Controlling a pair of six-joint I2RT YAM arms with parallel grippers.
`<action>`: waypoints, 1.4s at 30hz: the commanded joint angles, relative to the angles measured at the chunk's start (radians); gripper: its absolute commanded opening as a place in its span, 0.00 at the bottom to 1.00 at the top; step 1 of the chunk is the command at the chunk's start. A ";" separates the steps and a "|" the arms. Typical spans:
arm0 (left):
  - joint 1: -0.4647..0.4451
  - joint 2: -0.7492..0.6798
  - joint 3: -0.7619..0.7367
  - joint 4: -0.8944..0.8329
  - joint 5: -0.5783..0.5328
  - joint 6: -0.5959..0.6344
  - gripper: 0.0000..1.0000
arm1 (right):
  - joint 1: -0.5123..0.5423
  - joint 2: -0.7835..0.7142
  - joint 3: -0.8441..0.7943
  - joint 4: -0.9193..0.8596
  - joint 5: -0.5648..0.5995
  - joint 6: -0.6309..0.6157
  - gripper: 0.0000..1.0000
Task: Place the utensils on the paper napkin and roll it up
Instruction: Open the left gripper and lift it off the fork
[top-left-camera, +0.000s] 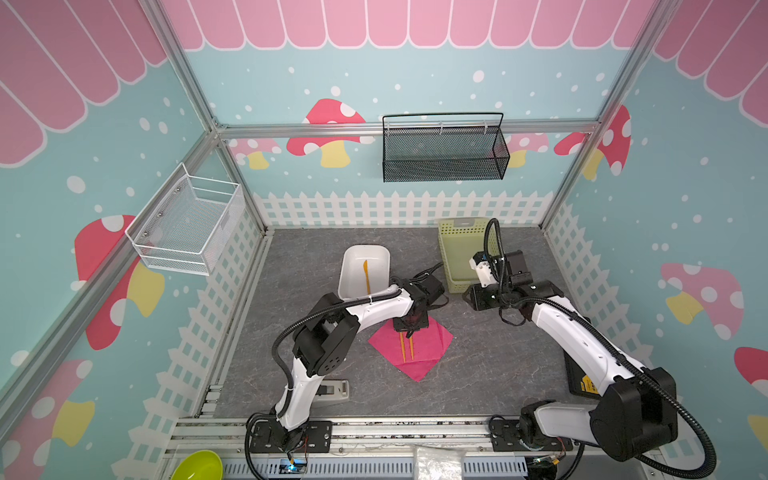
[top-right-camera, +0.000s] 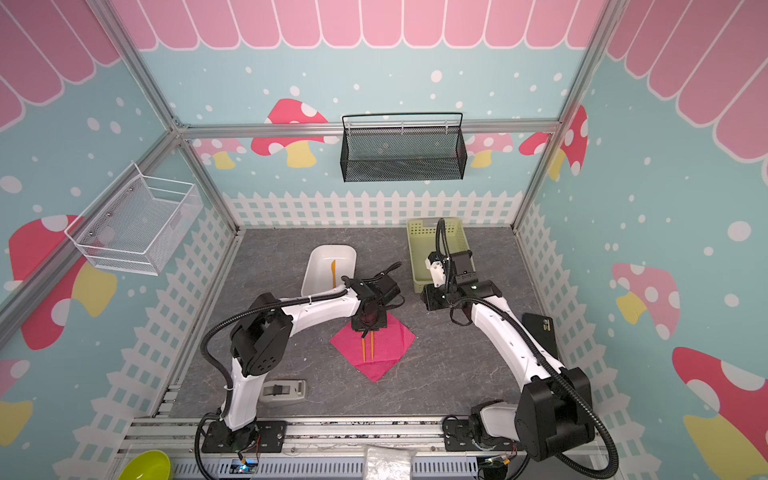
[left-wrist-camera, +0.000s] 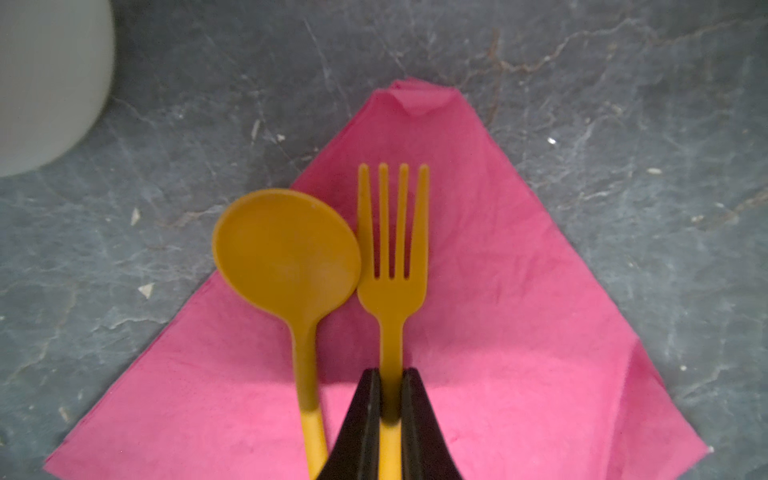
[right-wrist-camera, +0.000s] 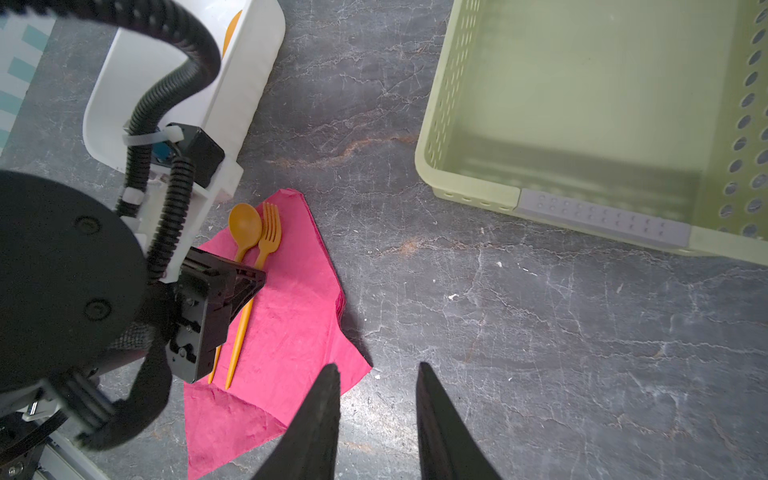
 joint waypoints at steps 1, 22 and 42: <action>-0.009 -0.039 -0.014 0.006 -0.010 -0.023 0.12 | -0.005 -0.014 -0.014 -0.001 -0.006 -0.021 0.34; -0.009 -0.006 -0.011 0.006 0.007 -0.021 0.15 | -0.005 -0.019 -0.013 -0.002 0.002 -0.023 0.34; -0.004 -0.116 0.074 -0.001 -0.088 0.046 0.19 | -0.005 -0.016 -0.007 -0.002 0.001 -0.022 0.34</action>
